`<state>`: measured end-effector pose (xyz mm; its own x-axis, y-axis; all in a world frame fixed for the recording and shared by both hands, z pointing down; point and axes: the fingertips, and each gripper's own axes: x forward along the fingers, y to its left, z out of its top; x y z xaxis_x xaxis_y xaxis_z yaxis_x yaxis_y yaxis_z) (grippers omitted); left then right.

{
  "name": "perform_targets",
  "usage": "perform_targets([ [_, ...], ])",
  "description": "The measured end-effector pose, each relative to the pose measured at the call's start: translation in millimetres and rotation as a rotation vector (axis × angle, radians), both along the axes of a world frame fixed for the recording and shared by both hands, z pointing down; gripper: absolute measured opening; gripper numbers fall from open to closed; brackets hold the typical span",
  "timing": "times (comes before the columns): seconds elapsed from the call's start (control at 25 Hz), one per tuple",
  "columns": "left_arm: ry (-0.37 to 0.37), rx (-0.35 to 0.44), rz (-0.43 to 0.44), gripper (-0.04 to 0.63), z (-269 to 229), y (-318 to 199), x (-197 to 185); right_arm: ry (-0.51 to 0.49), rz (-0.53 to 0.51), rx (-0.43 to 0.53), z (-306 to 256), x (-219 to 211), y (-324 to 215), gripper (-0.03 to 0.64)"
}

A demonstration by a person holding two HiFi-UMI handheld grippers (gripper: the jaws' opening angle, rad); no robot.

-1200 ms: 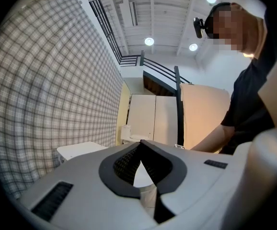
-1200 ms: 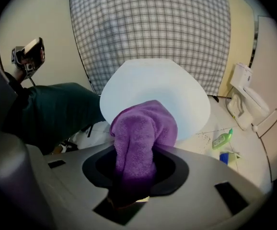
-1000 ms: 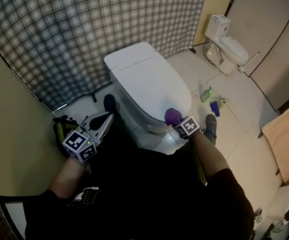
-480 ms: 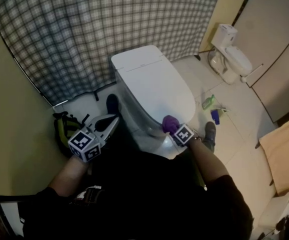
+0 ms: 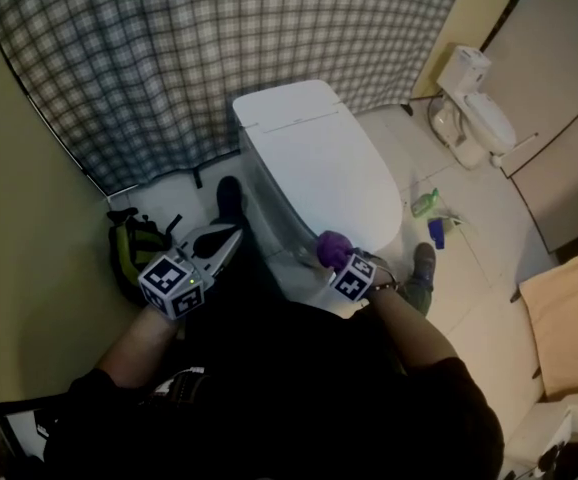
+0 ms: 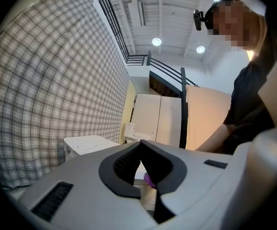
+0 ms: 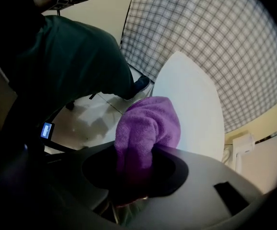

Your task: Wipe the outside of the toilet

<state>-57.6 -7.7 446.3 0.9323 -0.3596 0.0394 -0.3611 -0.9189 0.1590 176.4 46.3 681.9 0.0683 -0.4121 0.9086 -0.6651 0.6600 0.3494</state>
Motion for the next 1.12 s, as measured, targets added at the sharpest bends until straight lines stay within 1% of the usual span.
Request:
perform_targets([
  [0.12, 0.001, -0.015, -0.005, 0.006, 4, -4, -1, -0.019, -0.024, 0.001, -1, -15, -8, 0.141],
  [0.24, -0.004, -0.028, -0.017, 0.006, 10, -7, -2, -0.073, -0.048, -0.007, 1, -35, -20, 0.141],
  [0.4, 0.0, -0.036, -0.03, 0.006, 17, -17, -5, -0.116, -0.086, 0.006, -4, -66, -52, 0.141],
  [0.52, -0.007, -0.049, -0.054, 0.006, 23, -30, -12, -0.125, -0.093, 0.027, -9, -83, -81, 0.141],
  [0.72, -0.007, -0.089, -0.125, 0.005, 40, -64, -33, -0.158, -0.114, 0.059, -14, -105, -136, 0.14],
  [0.92, -0.013, -0.114, -0.201, 0.006, 53, -112, -58, -0.172, -0.133, 0.089, -20, -123, -201, 0.138],
  [1.12, -0.023, -0.151, -0.27, 0.006, 69, -160, -86, -0.227, -0.117, 0.149, -32, -143, -273, 0.137],
])
